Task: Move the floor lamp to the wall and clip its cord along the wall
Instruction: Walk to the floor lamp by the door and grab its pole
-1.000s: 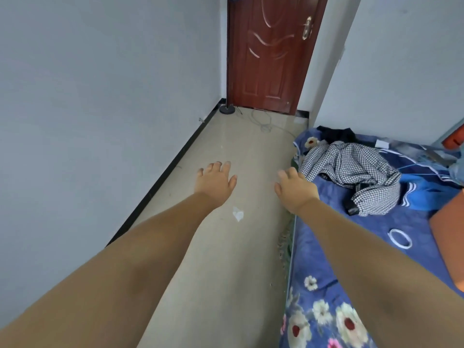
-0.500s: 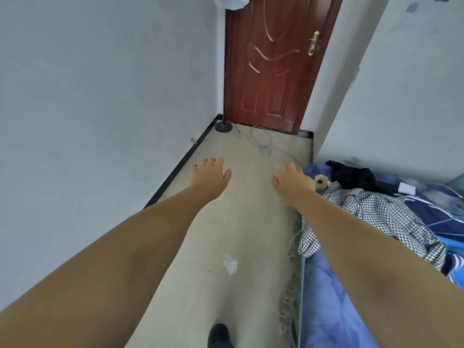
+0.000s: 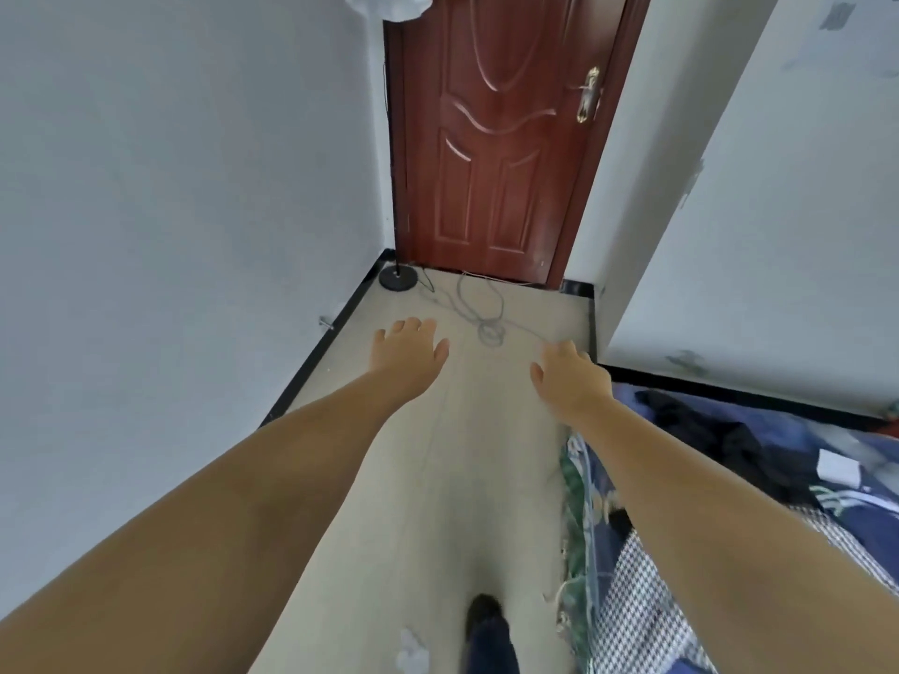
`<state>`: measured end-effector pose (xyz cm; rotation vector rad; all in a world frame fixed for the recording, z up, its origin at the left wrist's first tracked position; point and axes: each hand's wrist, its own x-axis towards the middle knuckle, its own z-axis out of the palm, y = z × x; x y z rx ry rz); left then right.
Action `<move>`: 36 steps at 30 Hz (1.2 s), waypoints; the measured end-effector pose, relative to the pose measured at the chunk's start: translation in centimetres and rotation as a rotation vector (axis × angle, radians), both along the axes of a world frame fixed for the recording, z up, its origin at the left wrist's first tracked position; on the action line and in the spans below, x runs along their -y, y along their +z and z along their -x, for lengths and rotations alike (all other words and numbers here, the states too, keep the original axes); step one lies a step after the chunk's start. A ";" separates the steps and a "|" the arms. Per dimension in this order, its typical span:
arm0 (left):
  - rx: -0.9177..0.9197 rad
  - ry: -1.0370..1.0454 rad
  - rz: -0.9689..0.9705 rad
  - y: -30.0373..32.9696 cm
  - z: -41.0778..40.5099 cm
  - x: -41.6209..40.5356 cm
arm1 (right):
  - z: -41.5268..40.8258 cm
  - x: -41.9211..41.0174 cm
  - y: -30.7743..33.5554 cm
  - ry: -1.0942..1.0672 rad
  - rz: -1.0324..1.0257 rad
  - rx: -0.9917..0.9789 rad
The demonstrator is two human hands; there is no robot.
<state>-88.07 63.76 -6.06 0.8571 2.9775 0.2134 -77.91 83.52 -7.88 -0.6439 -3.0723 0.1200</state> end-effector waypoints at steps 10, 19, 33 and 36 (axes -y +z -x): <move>0.014 0.164 -0.038 -1.5 22.4 -10.1 | 24.0 -15.0 -0.5 0.100 -0.014 0.059; 0.026 0.172 -0.067 -2.7 46.8 -19.1 | 48.6 -20.8 -0.9 0.158 0.022 0.022; 0.033 0.154 -0.079 -4.7 78.3 -35.8 | 79.7 -35.8 -3.4 0.172 0.098 0.046; 0.083 0.248 -0.120 -6.3 84.5 -38.3 | 87.0 -38.9 -4.9 0.241 0.120 0.085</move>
